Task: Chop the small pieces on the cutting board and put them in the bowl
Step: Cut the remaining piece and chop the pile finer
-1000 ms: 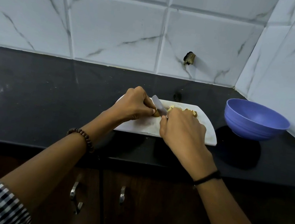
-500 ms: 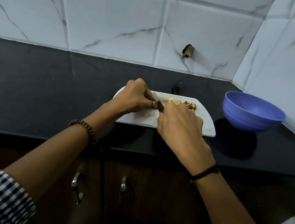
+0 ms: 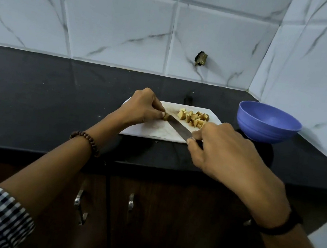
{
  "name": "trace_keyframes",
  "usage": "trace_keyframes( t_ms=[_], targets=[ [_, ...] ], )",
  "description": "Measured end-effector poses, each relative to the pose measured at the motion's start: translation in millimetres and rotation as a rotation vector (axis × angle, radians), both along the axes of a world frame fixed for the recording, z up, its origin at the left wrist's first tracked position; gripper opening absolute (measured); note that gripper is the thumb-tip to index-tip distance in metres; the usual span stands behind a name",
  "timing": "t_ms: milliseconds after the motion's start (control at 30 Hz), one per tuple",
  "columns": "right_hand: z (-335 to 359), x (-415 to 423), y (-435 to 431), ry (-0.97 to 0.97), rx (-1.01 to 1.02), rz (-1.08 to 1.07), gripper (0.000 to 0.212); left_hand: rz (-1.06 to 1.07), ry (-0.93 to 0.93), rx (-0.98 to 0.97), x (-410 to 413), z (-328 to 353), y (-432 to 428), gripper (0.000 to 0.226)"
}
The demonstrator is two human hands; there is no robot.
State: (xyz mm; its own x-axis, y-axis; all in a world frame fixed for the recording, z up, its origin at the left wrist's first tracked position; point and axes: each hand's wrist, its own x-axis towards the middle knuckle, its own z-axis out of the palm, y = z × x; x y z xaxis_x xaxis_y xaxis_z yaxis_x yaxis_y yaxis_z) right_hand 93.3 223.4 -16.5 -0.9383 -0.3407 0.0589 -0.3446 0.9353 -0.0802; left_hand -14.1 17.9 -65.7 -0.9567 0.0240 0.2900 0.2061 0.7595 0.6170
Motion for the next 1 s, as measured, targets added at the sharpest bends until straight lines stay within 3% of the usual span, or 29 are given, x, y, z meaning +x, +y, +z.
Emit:
trace_keyframes(
  t_ms=[100, 267, 567, 1000],
  targets=[
    [10.8, -0.1, 16.2, 0.053, -0.039, 0.005, 0.032, -0.014, 0.004, -0.093, -1.7, 0.4, -1.0, 0.019],
    [4.7, -15.3, 30.1, 0.123, -0.193, -0.056, 0.037, -0.123, -0.002, -0.279, -6.1, 5.6, -1.8, 0.051],
    [-15.3, -27.2, 28.1, 0.064, -0.307, -0.088, 0.039, -0.314, -0.226, -0.35, -14.9, 30.9, -10.1, 0.038],
    [-37.7, -28.3, 1.5, 0.076, -0.265, -0.102, 0.036, -0.236, -0.071, -0.271, -5.8, 15.8, 1.9, 0.032]
  ],
)
